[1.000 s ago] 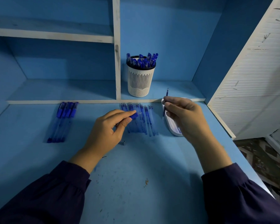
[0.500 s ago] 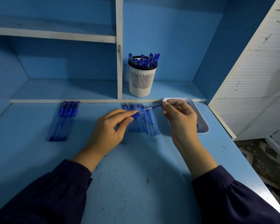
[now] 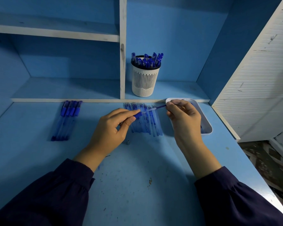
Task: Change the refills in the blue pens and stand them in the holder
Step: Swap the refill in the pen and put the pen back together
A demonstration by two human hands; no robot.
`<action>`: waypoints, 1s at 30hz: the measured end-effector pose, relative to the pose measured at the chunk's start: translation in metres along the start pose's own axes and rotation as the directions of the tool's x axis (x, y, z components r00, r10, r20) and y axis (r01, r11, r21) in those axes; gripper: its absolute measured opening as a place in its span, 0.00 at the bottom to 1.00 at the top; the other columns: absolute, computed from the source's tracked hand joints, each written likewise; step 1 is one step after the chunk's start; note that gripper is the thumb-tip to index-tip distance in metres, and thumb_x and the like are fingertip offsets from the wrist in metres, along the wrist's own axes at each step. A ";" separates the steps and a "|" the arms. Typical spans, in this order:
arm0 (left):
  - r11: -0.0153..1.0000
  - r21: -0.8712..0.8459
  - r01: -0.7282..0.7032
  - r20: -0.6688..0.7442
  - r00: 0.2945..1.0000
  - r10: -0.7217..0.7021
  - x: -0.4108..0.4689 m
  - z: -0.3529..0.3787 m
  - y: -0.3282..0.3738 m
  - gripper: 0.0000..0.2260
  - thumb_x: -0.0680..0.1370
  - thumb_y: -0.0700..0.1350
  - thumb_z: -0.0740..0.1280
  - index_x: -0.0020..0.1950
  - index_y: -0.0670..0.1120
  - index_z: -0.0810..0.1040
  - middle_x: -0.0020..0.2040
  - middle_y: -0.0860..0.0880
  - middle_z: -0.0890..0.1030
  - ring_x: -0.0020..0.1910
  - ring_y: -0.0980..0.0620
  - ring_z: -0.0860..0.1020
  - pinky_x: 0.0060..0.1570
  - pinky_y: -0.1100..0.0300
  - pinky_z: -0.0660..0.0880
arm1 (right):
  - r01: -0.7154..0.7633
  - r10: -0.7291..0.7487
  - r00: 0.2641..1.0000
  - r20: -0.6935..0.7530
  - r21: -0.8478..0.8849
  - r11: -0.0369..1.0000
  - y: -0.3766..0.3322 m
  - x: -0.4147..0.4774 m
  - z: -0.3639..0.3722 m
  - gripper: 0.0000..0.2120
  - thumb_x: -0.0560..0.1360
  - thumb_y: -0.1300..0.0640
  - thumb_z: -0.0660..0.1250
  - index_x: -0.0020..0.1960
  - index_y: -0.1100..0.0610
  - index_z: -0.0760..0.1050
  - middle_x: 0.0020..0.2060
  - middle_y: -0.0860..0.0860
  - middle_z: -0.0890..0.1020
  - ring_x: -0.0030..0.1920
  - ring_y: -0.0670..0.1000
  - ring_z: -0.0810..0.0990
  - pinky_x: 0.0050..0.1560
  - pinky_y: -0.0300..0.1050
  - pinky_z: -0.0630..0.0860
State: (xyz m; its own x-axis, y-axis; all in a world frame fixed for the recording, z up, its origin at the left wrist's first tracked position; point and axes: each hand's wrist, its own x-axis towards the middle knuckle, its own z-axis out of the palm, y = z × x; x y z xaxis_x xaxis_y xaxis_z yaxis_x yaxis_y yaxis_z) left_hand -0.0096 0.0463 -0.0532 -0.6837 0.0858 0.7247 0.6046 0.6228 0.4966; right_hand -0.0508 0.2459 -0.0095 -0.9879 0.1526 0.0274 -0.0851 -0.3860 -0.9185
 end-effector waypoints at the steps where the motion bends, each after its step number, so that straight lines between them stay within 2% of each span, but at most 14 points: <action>1: 1.000 0.001 -0.001 -0.001 1.000 0.001 0.000 0.000 0.000 0.12 0.81 0.44 0.65 0.62 0.42 0.81 0.48 0.49 0.82 0.39 0.50 0.80 0.40 0.54 0.78 | 0.001 -0.001 1.000 0.000 -0.003 1.000 0.000 0.000 0.000 0.06 0.72 0.69 0.71 0.42 0.59 0.78 0.37 0.53 0.81 0.40 0.49 0.79 0.41 0.37 0.76; 4: 1.000 0.010 -0.004 0.000 1.000 0.004 0.000 0.000 -0.001 0.12 0.81 0.43 0.66 0.62 0.42 0.81 0.48 0.49 0.82 0.39 0.50 0.79 0.40 0.55 0.77 | 0.029 -0.029 1.000 -0.001 -0.039 0.999 0.001 -0.001 0.001 0.07 0.72 0.68 0.71 0.41 0.58 0.78 0.36 0.52 0.81 0.39 0.48 0.78 0.40 0.37 0.76; 8: 1.000 0.021 0.003 -0.025 1.000 -0.003 0.000 0.000 -0.002 0.11 0.80 0.41 0.67 0.61 0.41 0.82 0.48 0.49 0.82 0.39 0.50 0.79 0.40 0.55 0.77 | 0.198 -0.194 0.980 0.038 -0.151 0.969 -0.003 -0.006 0.001 0.05 0.72 0.67 0.72 0.42 0.60 0.78 0.37 0.50 0.82 0.39 0.47 0.80 0.44 0.37 0.76; 12: 1.000 0.024 0.001 -0.034 0.999 0.000 0.001 0.000 -0.002 0.11 0.81 0.42 0.66 0.60 0.40 0.82 0.49 0.48 0.83 0.41 0.50 0.80 0.40 0.56 0.78 | 0.331 -0.297 0.938 0.179 -0.203 0.922 -0.004 -0.012 0.004 0.08 0.72 0.69 0.71 0.41 0.58 0.78 0.37 0.48 0.83 0.40 0.47 0.81 0.44 0.36 0.76; 15: 0.999 0.023 -0.027 -0.024 0.999 0.028 0.001 0.000 0.001 0.12 0.81 0.43 0.65 0.60 0.40 0.81 0.48 0.50 0.82 0.43 0.55 0.79 0.42 0.60 0.77 | 0.440 -0.348 0.876 0.333 -0.262 0.859 0.004 -0.019 0.008 0.07 0.76 0.70 0.65 0.45 0.59 0.76 0.41 0.55 0.83 0.43 0.55 0.82 0.47 0.48 0.80; 17: 0.999 0.023 -0.033 -0.038 0.999 0.034 0.001 -0.001 0.002 0.11 0.81 0.42 0.65 0.60 0.40 0.82 0.48 0.52 0.81 0.43 0.57 0.78 0.42 0.62 0.77 | 0.479 -0.369 0.855 0.364 -0.284 0.830 0.009 -0.020 0.009 0.07 0.79 0.68 0.61 0.50 0.60 0.75 0.41 0.58 0.82 0.44 0.56 0.83 0.50 0.52 0.80; 20: 0.999 0.033 -0.031 -0.033 0.999 0.032 0.000 -0.001 0.002 0.11 0.81 0.42 0.65 0.60 0.40 0.82 0.48 0.53 0.80 0.44 0.60 0.77 0.42 0.63 0.77 | 0.454 -0.360 0.877 0.318 -0.303 0.838 0.011 -0.019 0.008 0.06 0.77 0.67 0.66 0.51 0.59 0.75 0.40 0.58 0.81 0.43 0.54 0.81 0.47 0.46 0.77; 23: 0.999 0.042 -0.024 -0.014 1.000 0.025 -0.001 -0.001 0.000 0.12 0.81 0.43 0.65 0.61 0.40 0.81 0.48 0.49 0.82 0.42 0.52 0.80 0.40 0.57 0.77 | 0.494 -0.387 0.860 0.332 -0.354 0.794 0.012 -0.015 0.005 0.06 0.73 0.67 0.72 0.48 0.60 0.78 0.42 0.56 0.81 0.42 0.49 0.79 0.46 0.38 0.74; 26: 0.999 0.038 -0.030 -0.013 0.999 0.031 0.000 -0.001 0.000 0.11 0.81 0.42 0.65 0.60 0.40 0.81 0.48 0.49 0.82 0.41 0.52 0.79 0.40 0.56 0.77 | 0.531 -0.380 0.830 0.408 -0.369 0.763 0.011 -0.013 0.004 0.06 0.74 0.70 0.68 0.49 0.62 0.80 0.42 0.56 0.81 0.42 0.47 0.80 0.47 0.35 0.73; 30: 0.999 0.043 -0.031 -0.022 0.999 0.032 -0.001 -0.003 0.001 0.11 0.81 0.41 0.66 0.60 0.40 0.82 0.46 0.50 0.81 0.40 0.53 0.78 0.38 0.56 0.76 | 0.523 -0.299 0.805 0.513 -0.375 0.766 0.009 -0.014 0.003 0.07 0.76 0.70 0.65 0.51 0.61 0.78 0.41 0.49 0.82 0.43 0.48 0.82 0.48 0.35 0.74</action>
State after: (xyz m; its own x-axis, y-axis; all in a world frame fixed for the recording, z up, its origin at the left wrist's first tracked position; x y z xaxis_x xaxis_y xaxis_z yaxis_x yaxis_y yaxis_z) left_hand -0.0069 0.0451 -0.0520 -0.6549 0.0880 0.7506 0.6072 0.6526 0.4533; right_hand -0.0384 0.2378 -0.0175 -0.8363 -0.2281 0.4985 -0.5329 0.1250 -0.8369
